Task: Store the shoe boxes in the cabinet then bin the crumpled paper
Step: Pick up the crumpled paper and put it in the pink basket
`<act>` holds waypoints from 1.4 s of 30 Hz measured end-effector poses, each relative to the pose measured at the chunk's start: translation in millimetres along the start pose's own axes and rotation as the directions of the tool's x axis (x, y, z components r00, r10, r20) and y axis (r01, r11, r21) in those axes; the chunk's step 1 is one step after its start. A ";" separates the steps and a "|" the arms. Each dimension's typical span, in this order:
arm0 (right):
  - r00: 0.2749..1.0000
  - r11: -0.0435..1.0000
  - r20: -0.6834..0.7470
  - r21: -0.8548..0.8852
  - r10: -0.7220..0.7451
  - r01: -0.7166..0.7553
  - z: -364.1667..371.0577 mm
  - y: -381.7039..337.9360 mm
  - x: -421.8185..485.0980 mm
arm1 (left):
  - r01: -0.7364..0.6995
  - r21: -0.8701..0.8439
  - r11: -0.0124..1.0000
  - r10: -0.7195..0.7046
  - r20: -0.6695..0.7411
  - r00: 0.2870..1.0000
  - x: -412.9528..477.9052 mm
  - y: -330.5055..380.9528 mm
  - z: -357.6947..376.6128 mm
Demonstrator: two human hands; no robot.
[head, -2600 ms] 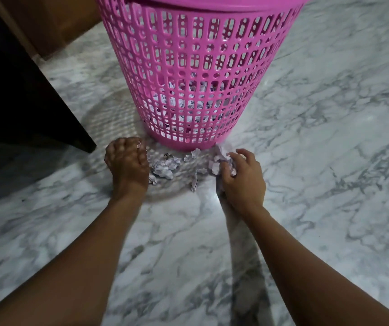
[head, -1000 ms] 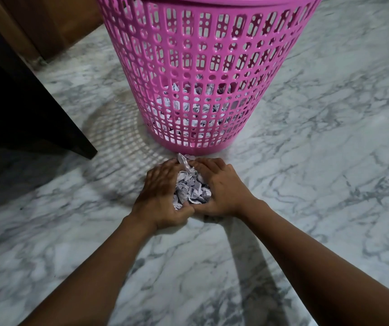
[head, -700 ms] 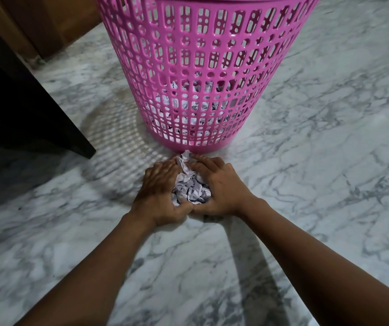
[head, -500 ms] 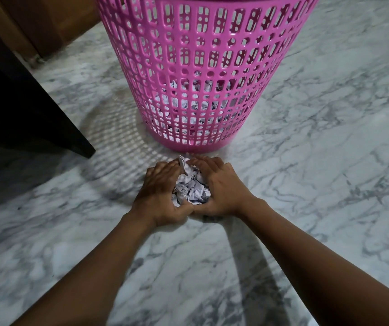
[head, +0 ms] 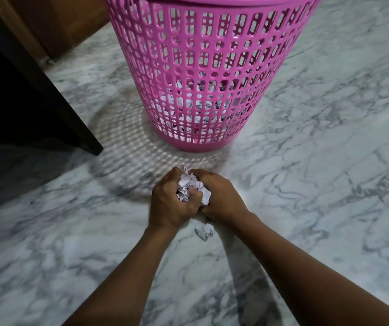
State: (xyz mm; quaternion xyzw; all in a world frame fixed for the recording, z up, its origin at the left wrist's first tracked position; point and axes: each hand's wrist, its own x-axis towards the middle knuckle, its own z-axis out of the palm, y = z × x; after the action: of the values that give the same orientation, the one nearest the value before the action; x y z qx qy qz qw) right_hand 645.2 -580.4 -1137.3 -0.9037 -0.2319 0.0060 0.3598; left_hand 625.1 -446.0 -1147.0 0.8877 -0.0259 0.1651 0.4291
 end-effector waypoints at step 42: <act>0.947 0.964 -0.189 -0.018 0.259 -0.267 -240.5 -131.8 176.2 | 0.076 0.293 0.953 -0.114 0.115 0.987 234.5 183.9 -149.6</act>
State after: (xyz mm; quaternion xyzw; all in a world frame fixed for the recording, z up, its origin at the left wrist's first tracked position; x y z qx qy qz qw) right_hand 790.5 -578.0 -845.6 -0.9308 -0.0751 -0.0353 0.3559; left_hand 771.4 -424.3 -848.2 0.9497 0.0130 0.0879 0.3004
